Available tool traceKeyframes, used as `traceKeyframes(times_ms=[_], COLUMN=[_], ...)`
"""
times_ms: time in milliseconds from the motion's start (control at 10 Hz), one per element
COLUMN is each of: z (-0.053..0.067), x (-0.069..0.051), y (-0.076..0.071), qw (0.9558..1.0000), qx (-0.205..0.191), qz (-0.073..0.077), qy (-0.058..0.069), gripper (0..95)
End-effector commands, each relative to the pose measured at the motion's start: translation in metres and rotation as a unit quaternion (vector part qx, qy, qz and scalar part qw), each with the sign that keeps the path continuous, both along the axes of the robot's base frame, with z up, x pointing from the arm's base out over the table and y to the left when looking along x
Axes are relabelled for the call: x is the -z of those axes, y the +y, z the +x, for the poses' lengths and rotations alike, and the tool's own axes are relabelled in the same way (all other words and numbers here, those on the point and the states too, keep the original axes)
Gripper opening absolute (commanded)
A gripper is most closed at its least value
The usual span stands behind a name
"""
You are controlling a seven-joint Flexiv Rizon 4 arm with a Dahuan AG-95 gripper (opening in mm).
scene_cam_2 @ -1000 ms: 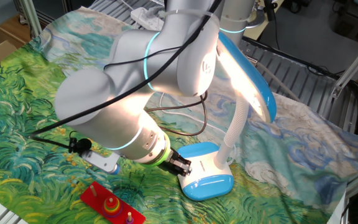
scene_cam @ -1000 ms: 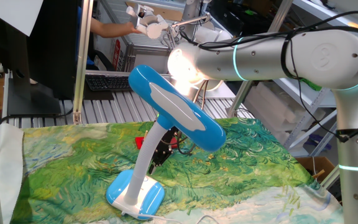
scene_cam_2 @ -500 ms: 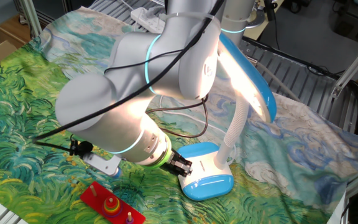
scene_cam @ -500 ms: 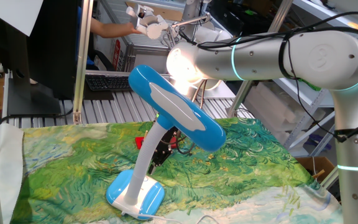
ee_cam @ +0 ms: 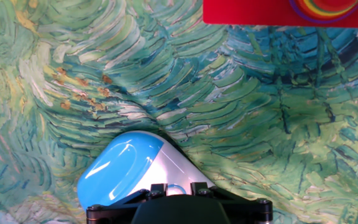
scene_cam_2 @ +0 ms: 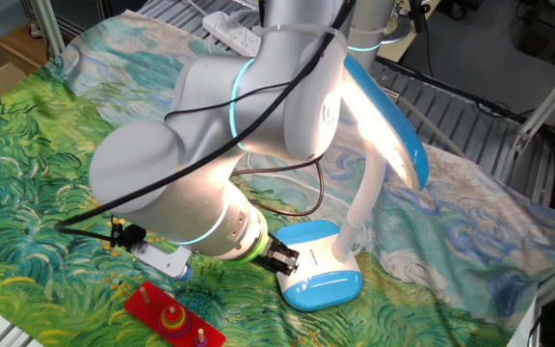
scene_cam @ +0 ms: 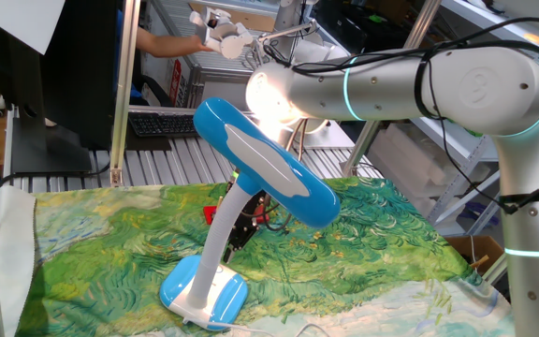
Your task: Turn off the desk lamp by pressing the button
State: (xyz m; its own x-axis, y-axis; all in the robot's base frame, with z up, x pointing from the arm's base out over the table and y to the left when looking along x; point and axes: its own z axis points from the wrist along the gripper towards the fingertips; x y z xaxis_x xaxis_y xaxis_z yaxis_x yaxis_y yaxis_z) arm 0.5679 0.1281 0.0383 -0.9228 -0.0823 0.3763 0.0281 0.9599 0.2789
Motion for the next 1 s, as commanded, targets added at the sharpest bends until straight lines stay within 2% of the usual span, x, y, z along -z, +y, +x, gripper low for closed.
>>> traceKeyframes(times_ms=[100, 600, 1000], z=[-0.0001, -0.0009, -0.0044], x=[0.0003, 0.0011, 0.0044], y=[0.0004, 0.0005, 0.0007], qw=[1.0, 0.9999, 0.9997], qx=[-0.004, -0.009, -0.019], qz=[-0.004, -0.007, -0.016], qy=[0.0, 0.002, -0.002], gripper=[19.0, 19.0, 19.0])
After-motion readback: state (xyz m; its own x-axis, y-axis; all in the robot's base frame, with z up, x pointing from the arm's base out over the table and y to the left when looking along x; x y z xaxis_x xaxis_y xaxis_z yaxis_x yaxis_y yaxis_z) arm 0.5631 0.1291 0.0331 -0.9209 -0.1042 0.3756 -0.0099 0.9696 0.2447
